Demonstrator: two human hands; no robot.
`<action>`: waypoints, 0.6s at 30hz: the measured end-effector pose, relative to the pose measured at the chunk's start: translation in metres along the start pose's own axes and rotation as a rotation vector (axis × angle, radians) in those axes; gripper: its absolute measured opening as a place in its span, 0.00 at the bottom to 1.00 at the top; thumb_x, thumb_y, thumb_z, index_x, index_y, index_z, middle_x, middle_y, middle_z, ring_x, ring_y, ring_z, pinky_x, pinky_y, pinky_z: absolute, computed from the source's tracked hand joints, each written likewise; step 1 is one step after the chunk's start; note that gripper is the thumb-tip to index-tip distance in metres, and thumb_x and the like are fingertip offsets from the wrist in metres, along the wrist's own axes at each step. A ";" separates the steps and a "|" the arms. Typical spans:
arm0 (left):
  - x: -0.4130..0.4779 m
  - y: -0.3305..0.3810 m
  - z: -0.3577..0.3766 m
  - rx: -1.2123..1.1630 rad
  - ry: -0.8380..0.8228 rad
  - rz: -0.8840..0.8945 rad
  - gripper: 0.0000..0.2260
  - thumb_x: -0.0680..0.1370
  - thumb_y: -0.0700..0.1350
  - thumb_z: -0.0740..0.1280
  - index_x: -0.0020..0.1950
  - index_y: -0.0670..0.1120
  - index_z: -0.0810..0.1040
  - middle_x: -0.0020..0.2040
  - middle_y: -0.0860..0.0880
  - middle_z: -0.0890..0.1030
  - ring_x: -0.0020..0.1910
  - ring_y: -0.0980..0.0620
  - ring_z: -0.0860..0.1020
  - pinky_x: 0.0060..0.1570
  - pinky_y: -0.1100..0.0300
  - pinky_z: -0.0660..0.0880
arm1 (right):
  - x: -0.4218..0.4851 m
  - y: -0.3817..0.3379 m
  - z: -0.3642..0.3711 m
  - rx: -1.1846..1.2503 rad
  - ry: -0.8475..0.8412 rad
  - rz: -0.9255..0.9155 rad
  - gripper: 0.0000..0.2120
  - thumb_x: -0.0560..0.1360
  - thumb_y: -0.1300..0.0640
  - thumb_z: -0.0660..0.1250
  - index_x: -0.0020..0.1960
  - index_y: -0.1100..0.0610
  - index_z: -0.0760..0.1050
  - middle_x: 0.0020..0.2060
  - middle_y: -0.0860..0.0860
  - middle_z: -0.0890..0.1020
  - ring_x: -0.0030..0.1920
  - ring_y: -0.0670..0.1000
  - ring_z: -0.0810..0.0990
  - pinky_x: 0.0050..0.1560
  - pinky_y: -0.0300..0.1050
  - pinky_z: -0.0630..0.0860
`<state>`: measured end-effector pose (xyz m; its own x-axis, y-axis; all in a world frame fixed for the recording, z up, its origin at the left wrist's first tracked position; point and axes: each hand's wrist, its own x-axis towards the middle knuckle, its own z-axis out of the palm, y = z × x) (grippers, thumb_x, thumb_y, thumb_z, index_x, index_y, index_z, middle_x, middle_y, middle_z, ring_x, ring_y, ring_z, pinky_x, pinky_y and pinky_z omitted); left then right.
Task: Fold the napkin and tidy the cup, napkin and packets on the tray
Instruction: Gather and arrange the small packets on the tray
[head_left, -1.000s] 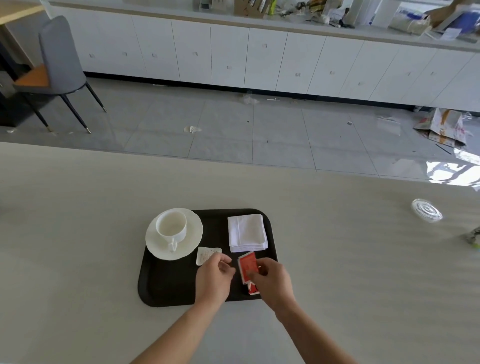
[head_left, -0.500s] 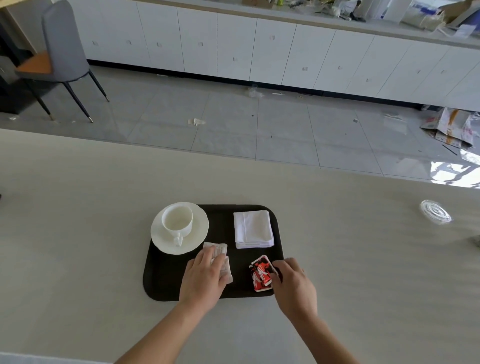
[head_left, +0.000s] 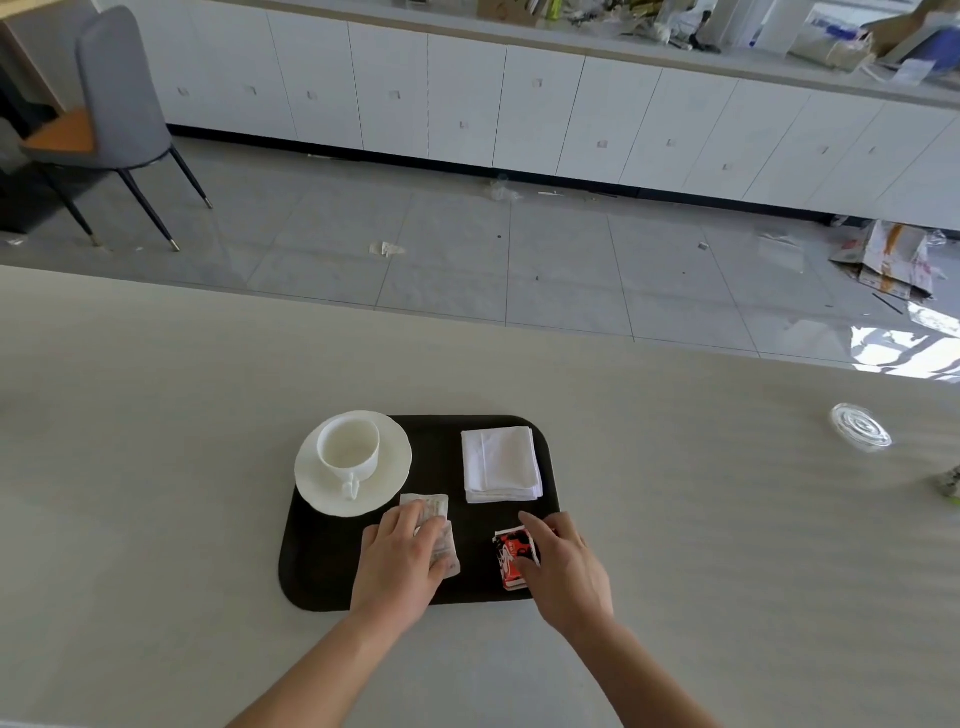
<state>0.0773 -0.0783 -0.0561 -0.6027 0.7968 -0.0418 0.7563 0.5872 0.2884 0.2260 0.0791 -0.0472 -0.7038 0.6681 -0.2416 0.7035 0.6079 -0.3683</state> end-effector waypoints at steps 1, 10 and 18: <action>0.000 0.000 -0.001 0.001 -0.001 0.003 0.19 0.71 0.53 0.73 0.61 0.52 0.77 0.61 0.50 0.75 0.60 0.48 0.74 0.53 0.52 0.74 | 0.002 -0.002 0.001 -0.015 -0.024 -0.005 0.26 0.78 0.46 0.65 0.74 0.44 0.63 0.60 0.44 0.70 0.58 0.49 0.75 0.40 0.41 0.73; -0.004 0.001 -0.001 -0.022 -0.012 0.013 0.19 0.75 0.53 0.68 0.66 0.54 0.73 0.65 0.51 0.72 0.64 0.49 0.70 0.59 0.53 0.71 | 0.009 -0.007 0.003 -0.010 -0.109 0.028 0.25 0.77 0.46 0.66 0.72 0.45 0.66 0.58 0.47 0.70 0.58 0.52 0.76 0.43 0.43 0.75; -0.011 -0.004 0.000 -0.136 0.056 0.013 0.20 0.69 0.46 0.76 0.60 0.50 0.78 0.58 0.51 0.79 0.55 0.47 0.77 0.49 0.52 0.77 | 0.007 -0.016 -0.003 -0.003 0.074 -0.003 0.20 0.77 0.46 0.65 0.68 0.44 0.71 0.58 0.44 0.73 0.60 0.49 0.74 0.42 0.43 0.76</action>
<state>0.0807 -0.0896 -0.0573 -0.6095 0.7927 0.0153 0.7250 0.5494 0.4153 0.2103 0.0753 -0.0404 -0.6966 0.6961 -0.1737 0.7019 0.6111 -0.3660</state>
